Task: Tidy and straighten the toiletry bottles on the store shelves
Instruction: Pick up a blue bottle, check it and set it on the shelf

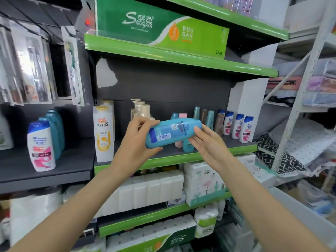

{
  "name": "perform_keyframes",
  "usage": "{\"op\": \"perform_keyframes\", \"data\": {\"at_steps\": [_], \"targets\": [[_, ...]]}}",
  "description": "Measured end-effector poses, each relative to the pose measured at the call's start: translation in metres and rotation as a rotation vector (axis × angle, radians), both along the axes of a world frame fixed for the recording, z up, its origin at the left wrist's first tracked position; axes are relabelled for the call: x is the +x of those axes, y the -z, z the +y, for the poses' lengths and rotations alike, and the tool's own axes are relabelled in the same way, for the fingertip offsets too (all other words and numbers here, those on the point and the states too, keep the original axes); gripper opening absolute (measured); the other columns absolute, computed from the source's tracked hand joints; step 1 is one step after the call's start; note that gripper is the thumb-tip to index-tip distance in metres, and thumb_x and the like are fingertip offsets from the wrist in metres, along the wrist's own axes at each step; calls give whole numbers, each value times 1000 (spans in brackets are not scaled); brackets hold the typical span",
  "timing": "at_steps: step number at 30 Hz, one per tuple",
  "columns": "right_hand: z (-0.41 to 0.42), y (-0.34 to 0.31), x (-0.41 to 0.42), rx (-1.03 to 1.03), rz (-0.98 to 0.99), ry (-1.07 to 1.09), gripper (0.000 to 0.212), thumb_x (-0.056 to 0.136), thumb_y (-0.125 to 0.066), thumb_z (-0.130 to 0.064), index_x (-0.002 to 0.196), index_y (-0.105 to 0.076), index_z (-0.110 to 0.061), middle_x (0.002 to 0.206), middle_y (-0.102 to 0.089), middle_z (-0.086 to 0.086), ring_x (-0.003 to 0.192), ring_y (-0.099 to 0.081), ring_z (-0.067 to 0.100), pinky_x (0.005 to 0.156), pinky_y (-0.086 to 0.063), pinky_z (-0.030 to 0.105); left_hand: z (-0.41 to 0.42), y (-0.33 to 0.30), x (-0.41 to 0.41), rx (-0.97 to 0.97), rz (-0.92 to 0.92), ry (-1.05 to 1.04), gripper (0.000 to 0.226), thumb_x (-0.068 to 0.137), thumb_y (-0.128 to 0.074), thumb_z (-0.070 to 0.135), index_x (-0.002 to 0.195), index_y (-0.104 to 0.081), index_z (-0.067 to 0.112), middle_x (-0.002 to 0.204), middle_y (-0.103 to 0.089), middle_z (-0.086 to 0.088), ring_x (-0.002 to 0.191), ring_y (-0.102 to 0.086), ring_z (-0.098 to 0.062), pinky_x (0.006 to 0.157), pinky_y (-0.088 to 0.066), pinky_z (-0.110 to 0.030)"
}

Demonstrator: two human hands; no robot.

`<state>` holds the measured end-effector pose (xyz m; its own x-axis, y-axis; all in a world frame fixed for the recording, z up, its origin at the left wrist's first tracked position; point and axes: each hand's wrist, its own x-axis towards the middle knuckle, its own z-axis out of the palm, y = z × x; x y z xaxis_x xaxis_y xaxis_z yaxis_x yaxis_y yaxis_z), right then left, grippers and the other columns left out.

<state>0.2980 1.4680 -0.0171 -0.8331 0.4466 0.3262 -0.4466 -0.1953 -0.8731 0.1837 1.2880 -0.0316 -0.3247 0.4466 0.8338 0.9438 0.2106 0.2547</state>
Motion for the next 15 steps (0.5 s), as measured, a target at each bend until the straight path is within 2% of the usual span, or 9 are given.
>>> {"op": "perform_keyframes", "data": {"at_steps": [2,4,8,10,12,13,15], "targets": [[1,4,2,2,1,-24,29,95,-48,-6,124,-55,-9,112,-68,7,99,-67,15,83,-56,24,-2,4,-3,-24,108,-47,69,65,-84,13,126,-51,14,120,-39,0,111,-37,-6,86,-36,-12],[1,6,2,3,4,-39,33,95,-48,-5,127,-53,-10,118,-65,9,103,-66,17,86,-55,26,-2,6,-5,-24,142,-56,69,64,-84,12,124,-51,13,120,-37,2,112,-38,-9,84,-38,-15],[1,5,0,-14,24,-50,32,95,-48,-4,125,-55,-11,120,-64,10,104,-65,17,85,-55,24,0,7,-7,-2,133,-39,68,64,-84,10,124,-52,12,121,-40,-2,113,-37,-8,83,-31,-6],[1,5,-1,-30,32,-43,31,95,-48,-4,125,-55,-11,120,-65,11,105,-66,16,85,-55,24,0,6,-8,1,112,-26,67,66,-83,11,125,-51,14,122,-42,-4,114,-35,-5,84,-34,-7],[3,5,-2,-38,31,-25,32,95,-49,-8,126,-54,-11,119,-65,10,104,-66,16,83,-55,23,0,3,-6,-3,52,15,69,69,-81,14,130,-48,18,123,-41,-1,112,-34,-1,87,-41,-11],[3,6,-2,-41,31,-10,29,96,-49,-11,124,-56,-12,117,-66,8,102,-66,15,82,-56,23,0,2,-4,-4,-20,54,72,72,-80,16,134,-44,22,121,-41,2,108,-36,2,88,-41,-9],[4,6,-2,-42,30,17,26,96,-50,-21,120,-58,-17,115,-67,4,100,-67,15,83,-56,26,1,-1,1,11,-239,143,75,75,-76,21,138,-37,31,113,-45,9,98,-46,3,80,-40,-1]]}}
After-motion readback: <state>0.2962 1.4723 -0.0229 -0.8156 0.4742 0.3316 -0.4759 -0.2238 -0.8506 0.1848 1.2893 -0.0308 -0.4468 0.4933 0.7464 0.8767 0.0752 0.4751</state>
